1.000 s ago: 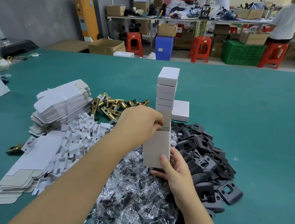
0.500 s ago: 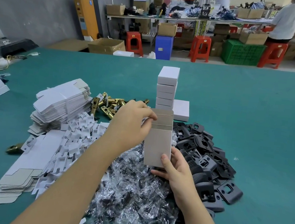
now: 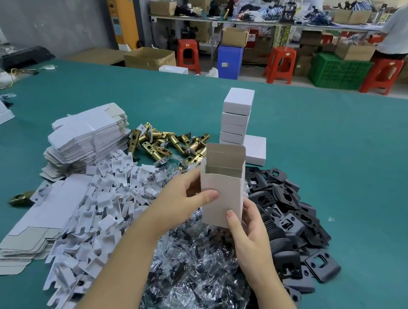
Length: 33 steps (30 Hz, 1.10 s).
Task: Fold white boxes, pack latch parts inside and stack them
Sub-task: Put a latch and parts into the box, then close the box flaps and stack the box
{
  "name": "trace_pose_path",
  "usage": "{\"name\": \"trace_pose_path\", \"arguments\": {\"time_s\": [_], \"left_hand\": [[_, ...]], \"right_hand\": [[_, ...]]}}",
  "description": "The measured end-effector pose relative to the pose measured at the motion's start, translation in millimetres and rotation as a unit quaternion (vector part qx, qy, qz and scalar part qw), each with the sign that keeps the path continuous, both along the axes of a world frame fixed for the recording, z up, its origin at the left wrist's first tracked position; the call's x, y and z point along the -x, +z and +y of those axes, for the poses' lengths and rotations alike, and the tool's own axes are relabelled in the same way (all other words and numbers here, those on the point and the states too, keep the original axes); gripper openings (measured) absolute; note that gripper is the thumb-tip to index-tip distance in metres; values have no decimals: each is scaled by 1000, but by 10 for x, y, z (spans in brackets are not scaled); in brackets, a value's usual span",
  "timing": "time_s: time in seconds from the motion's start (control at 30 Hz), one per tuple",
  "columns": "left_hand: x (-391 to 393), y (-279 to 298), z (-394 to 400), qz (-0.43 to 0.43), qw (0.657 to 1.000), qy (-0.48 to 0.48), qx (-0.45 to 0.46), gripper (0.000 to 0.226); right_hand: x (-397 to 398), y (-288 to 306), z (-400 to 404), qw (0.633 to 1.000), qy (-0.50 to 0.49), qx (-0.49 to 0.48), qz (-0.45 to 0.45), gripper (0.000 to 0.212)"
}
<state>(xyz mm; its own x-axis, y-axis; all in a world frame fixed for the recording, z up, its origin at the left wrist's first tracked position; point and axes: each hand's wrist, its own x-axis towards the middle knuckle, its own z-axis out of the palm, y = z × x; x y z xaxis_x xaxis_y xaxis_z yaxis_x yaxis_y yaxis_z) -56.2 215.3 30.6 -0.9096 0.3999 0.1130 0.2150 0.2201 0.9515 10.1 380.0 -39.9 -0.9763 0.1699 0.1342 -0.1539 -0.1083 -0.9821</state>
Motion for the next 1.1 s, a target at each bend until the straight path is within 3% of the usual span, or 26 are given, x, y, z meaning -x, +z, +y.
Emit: {"name": "trace_pose_path", "arguments": {"time_s": [0.23, 0.37, 0.5, 0.77, 0.9, 1.1], "left_hand": [[-113, -152, -53, -22, 997, 31, -72, 31], [-168, -208, -47, 4, 1000, 15, 5, 37], [-244, -278, 10, -8, 1000, 15, 5, 45], [-245, -313, -13, 5, 1000, 13, 5, 39], [-257, -271, 17, -59, 993, 35, -98, 32], [-216, -206, 171, -109, 973, 90, -182, 26]], "right_hand": [[-32, 39, -9, 996, -16, -78, 35, 33], [-53, 62, -1, 994, -54, -72, 59, 39], [-80, 73, -20, 992, -81, -57, 79, 50], [-101, 66, -25, 986, -92, -114, 78, 32], [-109, 80, -34, 986, -89, -122, 74, 31], [-106, 95, -56, 986, -85, -123, 73, 33]]}}
